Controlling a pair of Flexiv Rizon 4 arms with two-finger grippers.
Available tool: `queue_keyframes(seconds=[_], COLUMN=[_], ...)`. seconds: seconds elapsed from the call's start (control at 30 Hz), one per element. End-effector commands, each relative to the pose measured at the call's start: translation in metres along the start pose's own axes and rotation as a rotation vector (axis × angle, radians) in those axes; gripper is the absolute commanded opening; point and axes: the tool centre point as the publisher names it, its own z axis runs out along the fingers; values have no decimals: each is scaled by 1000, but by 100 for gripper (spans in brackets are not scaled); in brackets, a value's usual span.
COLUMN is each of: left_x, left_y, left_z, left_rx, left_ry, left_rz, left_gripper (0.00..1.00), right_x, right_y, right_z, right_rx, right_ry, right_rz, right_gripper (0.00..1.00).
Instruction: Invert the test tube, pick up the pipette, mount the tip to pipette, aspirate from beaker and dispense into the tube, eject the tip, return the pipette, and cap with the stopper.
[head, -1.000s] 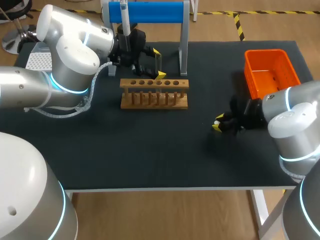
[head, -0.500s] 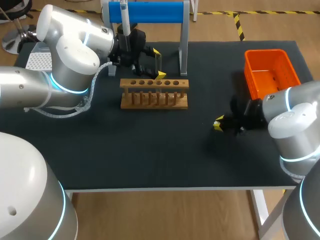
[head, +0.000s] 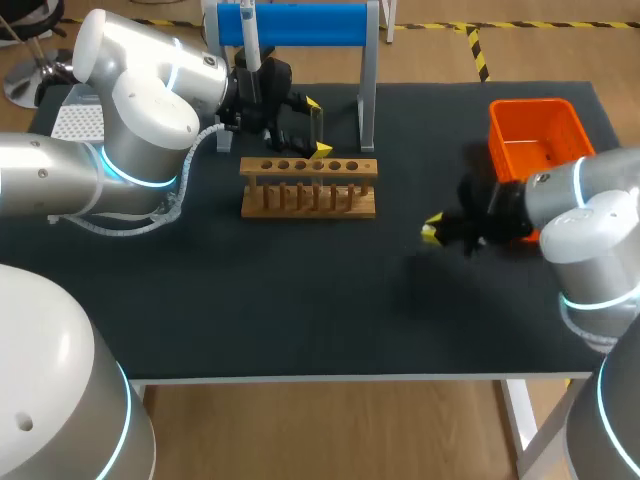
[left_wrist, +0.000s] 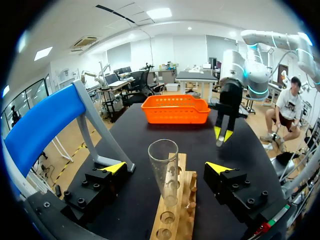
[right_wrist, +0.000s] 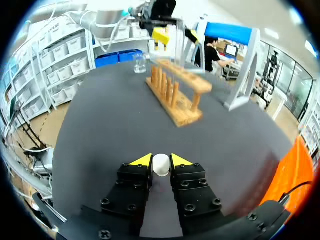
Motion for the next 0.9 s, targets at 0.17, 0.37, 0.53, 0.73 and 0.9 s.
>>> queue_keyframes(seconds=[0.17,0.37,0.53,0.73,0.9], left_x=[0,0,0,0,0], left_y=[0,0,0,0,0], left_z=[0,0,0,0,0], left_rx=[-2,-2,-2,-2,-2], left_ry=[-2,-2,-2,-2,-2], left_rz=[-1,-1,-1,-1,-1], left_gripper=[100,100,100,100,100], right_x=[-20,-21,-21,-21,-21], right_y=[86,109,109,109,109], right_z=[-91,-106,-106,-106,-106], right_rx=[21,2,2,2,2], right_ry=[142,167,167,167,167], right_rz=[-124,-127,-127,-127,-127], right_gripper=[0,0,0,0,0])
